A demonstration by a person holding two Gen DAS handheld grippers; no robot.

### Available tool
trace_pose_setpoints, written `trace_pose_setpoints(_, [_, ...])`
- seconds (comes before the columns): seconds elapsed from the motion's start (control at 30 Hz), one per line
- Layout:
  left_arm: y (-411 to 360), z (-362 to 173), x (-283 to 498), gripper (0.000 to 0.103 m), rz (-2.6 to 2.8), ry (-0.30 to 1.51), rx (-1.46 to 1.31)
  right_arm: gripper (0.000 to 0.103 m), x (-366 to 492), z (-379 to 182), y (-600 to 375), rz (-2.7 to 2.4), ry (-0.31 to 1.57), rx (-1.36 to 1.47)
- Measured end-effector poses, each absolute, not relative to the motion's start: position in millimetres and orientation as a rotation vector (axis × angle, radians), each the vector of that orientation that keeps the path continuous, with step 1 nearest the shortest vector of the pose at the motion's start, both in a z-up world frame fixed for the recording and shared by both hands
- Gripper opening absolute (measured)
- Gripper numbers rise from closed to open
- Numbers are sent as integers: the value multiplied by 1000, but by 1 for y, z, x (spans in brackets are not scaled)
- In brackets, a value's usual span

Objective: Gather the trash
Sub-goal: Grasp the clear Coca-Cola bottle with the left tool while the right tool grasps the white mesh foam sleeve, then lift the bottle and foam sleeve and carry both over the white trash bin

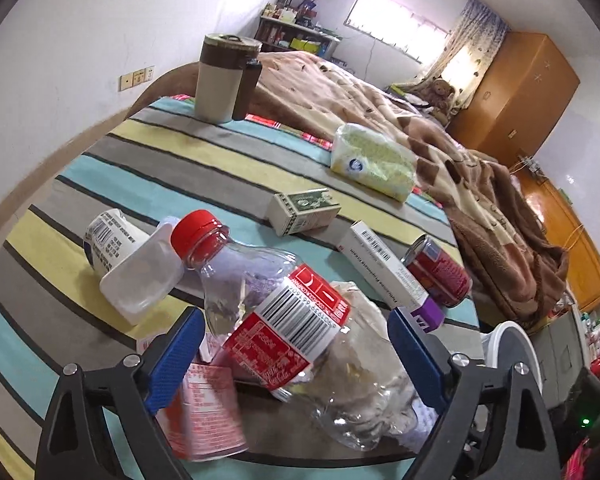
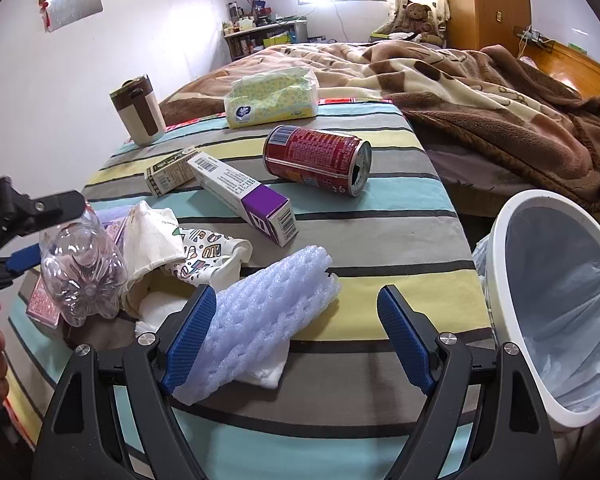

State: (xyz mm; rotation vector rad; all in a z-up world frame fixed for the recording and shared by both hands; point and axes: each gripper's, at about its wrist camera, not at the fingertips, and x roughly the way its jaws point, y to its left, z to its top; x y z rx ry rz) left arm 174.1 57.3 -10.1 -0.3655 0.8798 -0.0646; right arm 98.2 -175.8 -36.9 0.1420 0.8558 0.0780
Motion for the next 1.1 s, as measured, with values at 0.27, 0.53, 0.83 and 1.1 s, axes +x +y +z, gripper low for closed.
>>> trace_pose_setpoints(0.27, [48,-22,180,79,-142,947,-392,69,103,-43,-187,147,894,259])
trace_pose_setpoints(0.53, [37,-25,177,62,-151,954,-331,46,103,-43,-180,191,894,295])
trace_pose_setpoints(0.83, [35,-24,163,62,-183,935,-288,14,95,-38,-186,210,853,300])
trace_pose_setpoints(1.1, [32,-20,143,62,-209,901,-279,7,83,-30,-191,247,797,315])
